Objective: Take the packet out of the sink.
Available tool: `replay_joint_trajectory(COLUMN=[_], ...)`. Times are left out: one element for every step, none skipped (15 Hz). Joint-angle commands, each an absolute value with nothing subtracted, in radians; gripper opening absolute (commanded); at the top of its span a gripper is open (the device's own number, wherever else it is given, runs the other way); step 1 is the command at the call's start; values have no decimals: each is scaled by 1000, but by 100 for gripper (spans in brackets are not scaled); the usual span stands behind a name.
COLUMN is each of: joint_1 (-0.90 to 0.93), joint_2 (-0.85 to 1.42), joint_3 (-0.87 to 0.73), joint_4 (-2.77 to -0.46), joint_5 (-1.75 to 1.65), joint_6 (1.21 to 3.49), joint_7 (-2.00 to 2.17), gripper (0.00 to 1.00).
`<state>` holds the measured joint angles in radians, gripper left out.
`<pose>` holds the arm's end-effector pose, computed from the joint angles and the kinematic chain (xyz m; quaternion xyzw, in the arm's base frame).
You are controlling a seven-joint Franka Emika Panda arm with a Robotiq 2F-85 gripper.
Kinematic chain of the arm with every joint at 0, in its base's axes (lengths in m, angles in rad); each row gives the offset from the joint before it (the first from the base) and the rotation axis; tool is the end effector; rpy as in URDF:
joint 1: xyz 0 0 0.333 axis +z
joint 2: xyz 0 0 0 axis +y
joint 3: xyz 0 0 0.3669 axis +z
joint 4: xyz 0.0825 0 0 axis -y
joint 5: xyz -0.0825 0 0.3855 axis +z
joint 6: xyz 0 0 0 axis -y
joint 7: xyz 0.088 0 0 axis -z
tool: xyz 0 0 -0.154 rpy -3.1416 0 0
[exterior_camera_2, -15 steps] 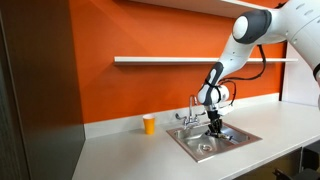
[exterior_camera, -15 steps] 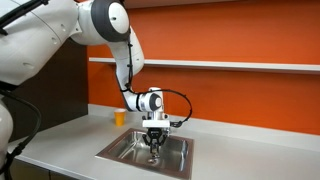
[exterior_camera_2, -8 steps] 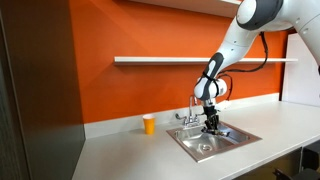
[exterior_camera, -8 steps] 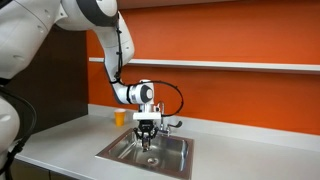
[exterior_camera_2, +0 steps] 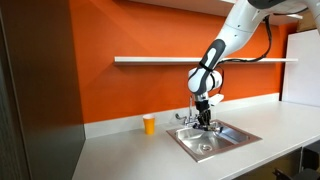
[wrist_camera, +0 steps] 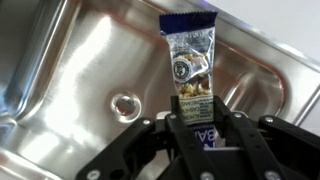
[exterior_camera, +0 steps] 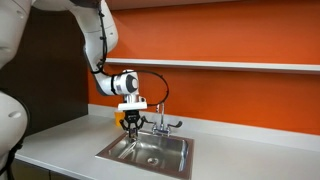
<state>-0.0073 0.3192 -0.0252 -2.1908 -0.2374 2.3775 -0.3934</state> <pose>0.5549 -0.0283 0.2296 0.9580 0.2674 -0.0814 0.0643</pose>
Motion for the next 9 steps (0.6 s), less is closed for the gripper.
replay_joint_trajectory(joint_1=[30,42,54,67,78,89,101,113,123], joint_2=[247,244,243,245,247,249,255,259,265], joint_3=[13,25,36,48,59,70,81,91,102], joint_4=[-2233,-2231,-2226,-2221,-2215,-2210,-2203,-2195,-2188], joint_5=[-274,-273,-275,-275,-276,-276,-277,-278,-277], joint_6=[2355,2355,2352,2353,2351,2350,2351,2347,2346], joint_7=[-359,-363,-364,-366,-369,-370,-372,-373,-375], gripper=[11,11,11,11,11,11,11,11,11])
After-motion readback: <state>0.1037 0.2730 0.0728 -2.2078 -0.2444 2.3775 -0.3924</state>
